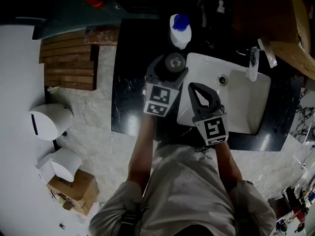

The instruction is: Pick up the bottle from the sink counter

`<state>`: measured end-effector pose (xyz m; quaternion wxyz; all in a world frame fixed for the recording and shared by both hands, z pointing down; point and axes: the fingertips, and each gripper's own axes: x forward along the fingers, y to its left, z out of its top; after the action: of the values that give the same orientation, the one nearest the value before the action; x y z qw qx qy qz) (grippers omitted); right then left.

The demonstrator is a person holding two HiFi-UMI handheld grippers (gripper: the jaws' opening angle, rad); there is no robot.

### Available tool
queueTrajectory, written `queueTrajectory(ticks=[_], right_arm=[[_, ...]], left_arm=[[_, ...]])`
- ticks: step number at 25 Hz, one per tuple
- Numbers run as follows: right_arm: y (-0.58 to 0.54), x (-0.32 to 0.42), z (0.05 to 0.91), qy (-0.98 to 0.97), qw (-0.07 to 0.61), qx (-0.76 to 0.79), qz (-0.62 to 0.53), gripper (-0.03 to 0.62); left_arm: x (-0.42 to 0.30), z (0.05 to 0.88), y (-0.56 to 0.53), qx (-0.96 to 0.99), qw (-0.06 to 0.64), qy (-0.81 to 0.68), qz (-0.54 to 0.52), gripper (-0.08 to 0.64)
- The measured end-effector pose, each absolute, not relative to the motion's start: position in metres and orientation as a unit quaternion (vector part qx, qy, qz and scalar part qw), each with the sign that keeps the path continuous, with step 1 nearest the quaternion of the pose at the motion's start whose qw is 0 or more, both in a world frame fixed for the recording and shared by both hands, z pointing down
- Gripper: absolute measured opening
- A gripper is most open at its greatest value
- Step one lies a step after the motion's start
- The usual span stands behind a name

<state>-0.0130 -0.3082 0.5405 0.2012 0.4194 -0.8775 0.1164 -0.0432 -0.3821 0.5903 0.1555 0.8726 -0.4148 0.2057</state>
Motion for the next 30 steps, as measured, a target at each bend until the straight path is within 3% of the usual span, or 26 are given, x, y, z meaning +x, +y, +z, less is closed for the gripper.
queueTrajectory(ticks=[30], right_arm=[[-0.3031,-0.0082,0.5334,-0.874,0.199,0.430,0.112,-0.005]], left_arm=[[-0.0411,0.5946,-0.3816,0.872,0.138,-0.413,0.223,0.328]])
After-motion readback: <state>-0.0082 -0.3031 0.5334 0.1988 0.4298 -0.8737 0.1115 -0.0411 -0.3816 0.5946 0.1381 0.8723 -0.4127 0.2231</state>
